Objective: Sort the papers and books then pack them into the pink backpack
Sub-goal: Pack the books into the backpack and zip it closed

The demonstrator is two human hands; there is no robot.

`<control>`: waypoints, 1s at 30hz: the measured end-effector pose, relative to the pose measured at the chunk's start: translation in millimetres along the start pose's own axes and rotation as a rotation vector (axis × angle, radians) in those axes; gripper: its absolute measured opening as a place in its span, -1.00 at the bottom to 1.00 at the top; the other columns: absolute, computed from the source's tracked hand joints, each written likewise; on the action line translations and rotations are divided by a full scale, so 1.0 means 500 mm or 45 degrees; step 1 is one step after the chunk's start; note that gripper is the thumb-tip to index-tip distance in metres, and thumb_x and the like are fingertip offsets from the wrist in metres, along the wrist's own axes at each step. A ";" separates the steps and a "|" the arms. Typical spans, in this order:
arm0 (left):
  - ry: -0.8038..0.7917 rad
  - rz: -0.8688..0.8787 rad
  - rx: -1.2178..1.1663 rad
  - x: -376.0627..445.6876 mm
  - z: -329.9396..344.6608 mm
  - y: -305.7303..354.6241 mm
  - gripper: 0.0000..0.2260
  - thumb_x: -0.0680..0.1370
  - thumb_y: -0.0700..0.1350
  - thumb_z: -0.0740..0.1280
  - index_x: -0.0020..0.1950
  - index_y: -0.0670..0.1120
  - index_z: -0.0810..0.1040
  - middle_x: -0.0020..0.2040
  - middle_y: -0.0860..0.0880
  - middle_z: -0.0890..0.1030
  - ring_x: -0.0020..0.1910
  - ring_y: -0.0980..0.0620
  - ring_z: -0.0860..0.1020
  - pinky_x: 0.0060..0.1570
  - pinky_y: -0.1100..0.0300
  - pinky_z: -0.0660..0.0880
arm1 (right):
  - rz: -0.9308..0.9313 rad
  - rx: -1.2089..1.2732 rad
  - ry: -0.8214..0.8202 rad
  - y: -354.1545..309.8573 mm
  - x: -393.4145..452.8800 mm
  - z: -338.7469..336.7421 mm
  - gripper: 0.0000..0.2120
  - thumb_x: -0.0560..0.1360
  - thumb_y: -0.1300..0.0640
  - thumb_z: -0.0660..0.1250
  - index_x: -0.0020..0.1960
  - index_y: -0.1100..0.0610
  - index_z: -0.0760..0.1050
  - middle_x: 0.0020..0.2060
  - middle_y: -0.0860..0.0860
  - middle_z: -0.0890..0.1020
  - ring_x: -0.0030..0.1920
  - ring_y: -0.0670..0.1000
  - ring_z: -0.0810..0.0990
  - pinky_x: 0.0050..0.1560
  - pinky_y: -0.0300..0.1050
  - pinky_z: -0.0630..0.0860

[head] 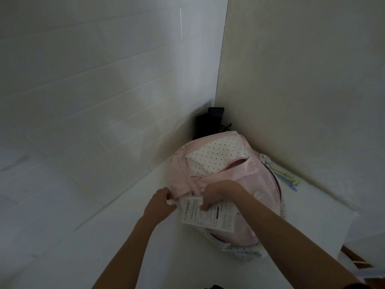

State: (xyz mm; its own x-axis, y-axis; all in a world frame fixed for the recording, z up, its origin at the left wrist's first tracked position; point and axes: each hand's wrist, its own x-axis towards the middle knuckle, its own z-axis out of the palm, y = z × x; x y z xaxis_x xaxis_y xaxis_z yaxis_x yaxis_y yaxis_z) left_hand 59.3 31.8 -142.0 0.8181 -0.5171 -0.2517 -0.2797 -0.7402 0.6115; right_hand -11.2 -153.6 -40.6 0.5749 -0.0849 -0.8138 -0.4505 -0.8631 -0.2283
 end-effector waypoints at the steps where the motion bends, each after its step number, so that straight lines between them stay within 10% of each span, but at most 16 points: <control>1: -0.045 0.015 0.123 0.004 0.005 0.005 -0.80 0.46 -0.09 0.38 -0.05 -0.06 0.38 -0.04 -0.03 0.44 -0.07 0.00 0.46 -0.11 0.21 0.36 | -0.006 0.007 0.035 -0.003 0.006 0.007 -0.61 0.51 0.01 0.33 0.24 0.21 0.48 0.11 0.09 0.62 0.05 0.07 0.64 -0.01 -0.13 0.53; 7: 0.096 -0.027 0.704 0.031 0.037 0.032 -0.67 0.58 0.06 0.15 0.24 -0.11 0.32 0.11 -0.06 0.46 0.03 -0.05 0.53 -0.10 0.12 0.47 | -0.059 0.288 0.205 0.007 0.036 0.050 -0.58 0.51 0.11 0.29 0.32 0.25 0.37 0.18 0.14 0.56 0.12 0.10 0.60 0.05 -0.14 0.56; 21: 0.039 -0.247 0.340 0.062 0.056 0.060 -0.76 0.60 -0.07 0.14 0.08 -0.19 0.50 0.06 -0.16 0.58 0.04 -0.14 0.57 -0.03 0.10 0.46 | -0.125 0.453 0.673 0.019 0.033 0.125 -0.74 0.57 0.07 0.17 0.14 0.18 0.49 0.09 0.12 0.59 0.06 0.11 0.59 0.10 -0.05 0.53; 30: 0.086 -0.513 -0.467 0.076 0.036 0.072 -0.71 0.57 -0.09 0.20 -0.07 -0.34 0.52 -0.18 -0.27 0.63 -0.32 -0.16 0.62 -0.25 0.04 0.61 | -0.168 0.485 0.833 0.002 0.034 0.128 -0.72 0.58 0.11 0.14 0.22 0.18 0.47 0.13 0.12 0.59 0.10 0.11 0.58 0.06 -0.11 0.50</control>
State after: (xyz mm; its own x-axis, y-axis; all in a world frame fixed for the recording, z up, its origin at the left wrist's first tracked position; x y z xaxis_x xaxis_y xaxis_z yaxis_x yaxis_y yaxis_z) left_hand 71.2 -22.3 -142.9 0.8582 -0.1857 -0.4786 0.2460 -0.6694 0.7010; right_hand -45.6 -124.1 -88.6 0.8737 -0.3730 -0.3123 -0.4864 -0.6655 -0.5662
